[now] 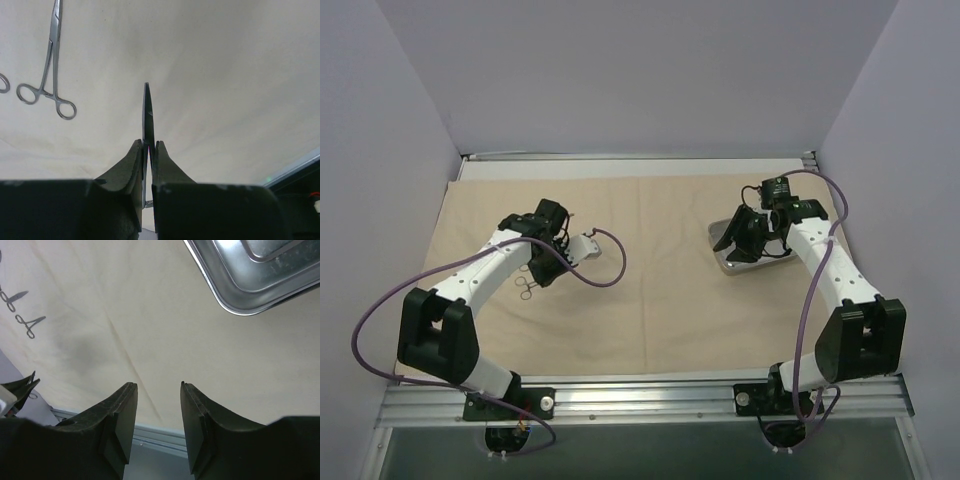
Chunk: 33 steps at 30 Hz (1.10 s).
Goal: Open and lay out the surgical kit
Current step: Place the medical item in the surgical kit.
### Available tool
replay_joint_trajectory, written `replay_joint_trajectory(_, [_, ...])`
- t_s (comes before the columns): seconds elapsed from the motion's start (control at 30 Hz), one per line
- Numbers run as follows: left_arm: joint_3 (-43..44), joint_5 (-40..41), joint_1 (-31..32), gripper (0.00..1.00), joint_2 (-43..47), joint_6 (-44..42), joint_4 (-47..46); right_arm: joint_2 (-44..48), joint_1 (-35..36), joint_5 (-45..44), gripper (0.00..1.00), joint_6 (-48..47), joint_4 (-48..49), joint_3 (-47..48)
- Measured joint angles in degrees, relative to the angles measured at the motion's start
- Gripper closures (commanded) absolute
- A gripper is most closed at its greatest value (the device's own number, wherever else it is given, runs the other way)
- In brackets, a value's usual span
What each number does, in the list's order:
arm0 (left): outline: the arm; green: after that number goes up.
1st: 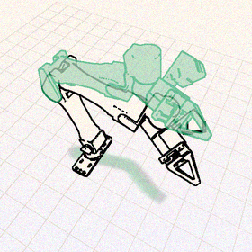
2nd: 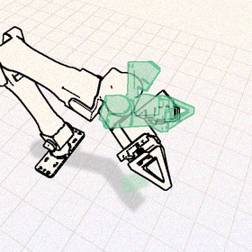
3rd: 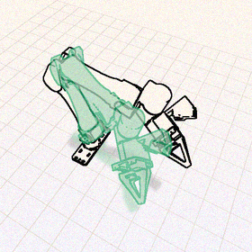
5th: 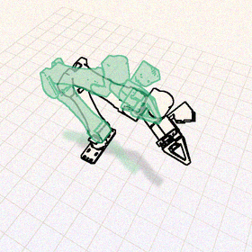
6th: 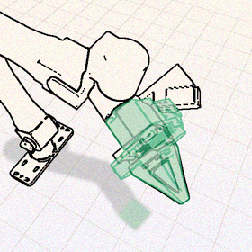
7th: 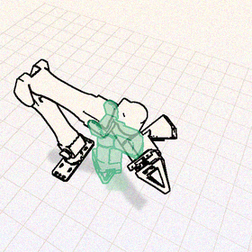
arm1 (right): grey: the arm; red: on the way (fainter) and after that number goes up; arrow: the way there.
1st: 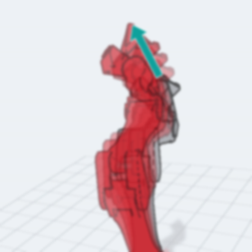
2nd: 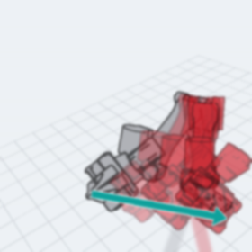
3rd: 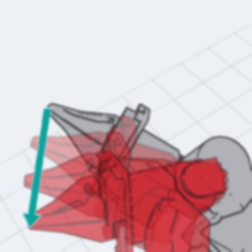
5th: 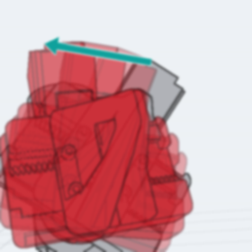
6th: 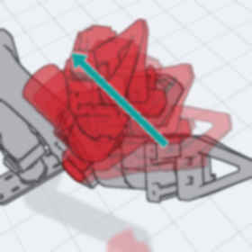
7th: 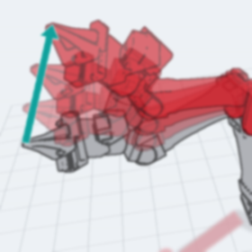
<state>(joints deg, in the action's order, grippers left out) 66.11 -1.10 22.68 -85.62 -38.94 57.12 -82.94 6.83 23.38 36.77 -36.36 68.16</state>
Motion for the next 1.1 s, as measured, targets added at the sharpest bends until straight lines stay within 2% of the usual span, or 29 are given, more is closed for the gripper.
replay_joint_trajectory(0.17, [-2.0,-0.7,-2.5,0.98,-4.5,-9.6,-2.1,2.6,0.5,0.1,0.6,-0.9,0.7,-2.0])
replay_joint_trajectory(0.33, [-2.0,-2.9,-4.3,0.98,-10.1,-15.3,-3.8,3.1,1.5,-0.1,0.61,-2.0,1.2,-1.4])
replay_joint_trajectory(0.63, [-2.0,-6.5,-6.6,0.98,-14.9,-20.0,-6.4,3.1,2.2,-2.0,0.61,-4.3,-0.2,2.0])
replay_joint_trajectory(1.1, [-0.2,-7.5,-8.1,0.98,-17.6,-21.7,-6.4,3.1,2.1,-2.3,0.61,-4.5,-0.3,2.4])
